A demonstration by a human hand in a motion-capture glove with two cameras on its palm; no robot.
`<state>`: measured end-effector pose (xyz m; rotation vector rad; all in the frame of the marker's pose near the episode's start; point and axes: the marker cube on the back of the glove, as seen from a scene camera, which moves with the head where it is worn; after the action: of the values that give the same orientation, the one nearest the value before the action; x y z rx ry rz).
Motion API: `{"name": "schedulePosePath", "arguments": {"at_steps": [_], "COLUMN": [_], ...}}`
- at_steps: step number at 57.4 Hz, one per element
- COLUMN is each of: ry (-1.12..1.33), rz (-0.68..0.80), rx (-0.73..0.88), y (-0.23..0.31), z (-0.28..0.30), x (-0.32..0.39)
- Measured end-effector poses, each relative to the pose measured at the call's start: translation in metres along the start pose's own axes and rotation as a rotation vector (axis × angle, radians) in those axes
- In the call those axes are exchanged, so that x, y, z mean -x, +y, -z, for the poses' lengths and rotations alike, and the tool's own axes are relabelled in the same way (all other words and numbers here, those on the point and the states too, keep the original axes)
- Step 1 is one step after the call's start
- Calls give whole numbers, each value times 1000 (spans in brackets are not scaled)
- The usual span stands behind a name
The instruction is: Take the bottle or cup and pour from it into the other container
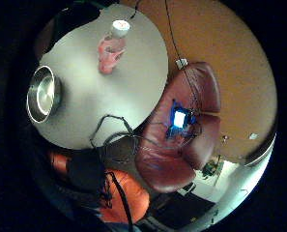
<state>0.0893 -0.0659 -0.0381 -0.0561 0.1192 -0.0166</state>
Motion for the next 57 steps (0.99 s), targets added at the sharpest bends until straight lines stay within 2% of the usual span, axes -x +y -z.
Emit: {"name": "schedulePosePath", "arguments": {"at_steps": [29,57], "ry": [-66,-323], "rz": [-71,-188], "rx": [1,13], "y": [13,5], "z": [-2,-34], "x": [-74,-146]}}
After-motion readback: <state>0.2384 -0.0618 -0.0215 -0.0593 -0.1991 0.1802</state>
